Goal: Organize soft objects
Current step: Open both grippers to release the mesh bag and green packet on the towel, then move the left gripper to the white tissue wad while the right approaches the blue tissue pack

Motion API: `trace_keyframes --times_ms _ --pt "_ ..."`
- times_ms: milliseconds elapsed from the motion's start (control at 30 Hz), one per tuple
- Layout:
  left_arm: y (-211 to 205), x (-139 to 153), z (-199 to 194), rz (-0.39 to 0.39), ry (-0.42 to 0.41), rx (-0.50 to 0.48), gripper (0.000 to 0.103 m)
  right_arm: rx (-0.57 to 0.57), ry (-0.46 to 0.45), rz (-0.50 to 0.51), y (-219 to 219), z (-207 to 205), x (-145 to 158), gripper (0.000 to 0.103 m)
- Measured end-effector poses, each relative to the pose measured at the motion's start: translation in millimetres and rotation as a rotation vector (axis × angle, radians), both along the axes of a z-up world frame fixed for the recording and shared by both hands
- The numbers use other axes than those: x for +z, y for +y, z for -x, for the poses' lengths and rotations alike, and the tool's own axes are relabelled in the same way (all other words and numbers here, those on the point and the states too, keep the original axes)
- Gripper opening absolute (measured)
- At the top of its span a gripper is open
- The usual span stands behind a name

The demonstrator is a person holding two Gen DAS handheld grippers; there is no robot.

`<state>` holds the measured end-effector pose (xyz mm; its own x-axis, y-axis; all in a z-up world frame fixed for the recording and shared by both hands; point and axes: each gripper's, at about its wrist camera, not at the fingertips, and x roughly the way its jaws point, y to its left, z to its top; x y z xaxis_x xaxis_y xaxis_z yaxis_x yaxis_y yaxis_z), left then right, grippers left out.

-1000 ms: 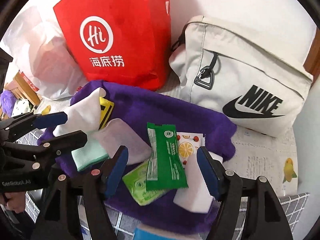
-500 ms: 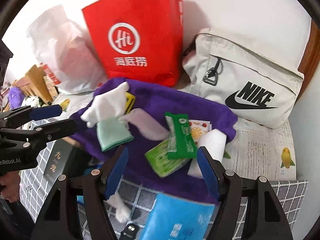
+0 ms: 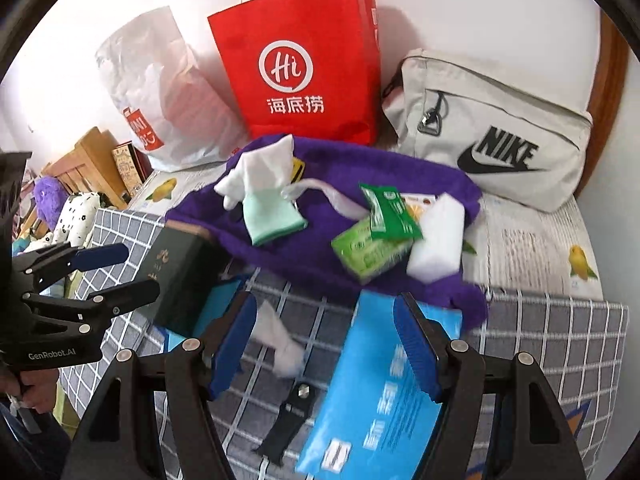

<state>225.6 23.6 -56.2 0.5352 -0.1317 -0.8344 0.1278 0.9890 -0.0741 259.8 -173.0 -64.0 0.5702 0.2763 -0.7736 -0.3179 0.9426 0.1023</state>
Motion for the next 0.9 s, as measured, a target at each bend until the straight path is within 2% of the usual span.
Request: trace_keyframes --times_ms 333,500,600,733,833,900 --pt "-18 -20 37 0.045 -0.001 -0.032 0.067 -0.031 -0.019 -0.02 -25 50 -6 0.071" --pt "-47 -35 37 -0.017 -0.007 -0.078 0.067 -0.052 -0.003 -0.029 -43 61 -18 0.071" --pt "-62 -40 35 0.012 -0.02 -0.123 0.067 -0.068 0.012 -0.028 -55 63 -23 0.071" --pt "-80 -54 25 -0.039 -0.021 -0.148 0.067 -0.077 -0.002 -0.037 -68 62 -27 0.071" --pt "-88 -64 17 -0.034 -0.004 -0.173 0.067 -0.083 0.007 -0.066 -77 60 -34 0.071" --pt "-90 -71 10 -0.044 -0.003 -0.173 0.06 -0.086 0.007 -0.075 -82 60 -38 0.071"
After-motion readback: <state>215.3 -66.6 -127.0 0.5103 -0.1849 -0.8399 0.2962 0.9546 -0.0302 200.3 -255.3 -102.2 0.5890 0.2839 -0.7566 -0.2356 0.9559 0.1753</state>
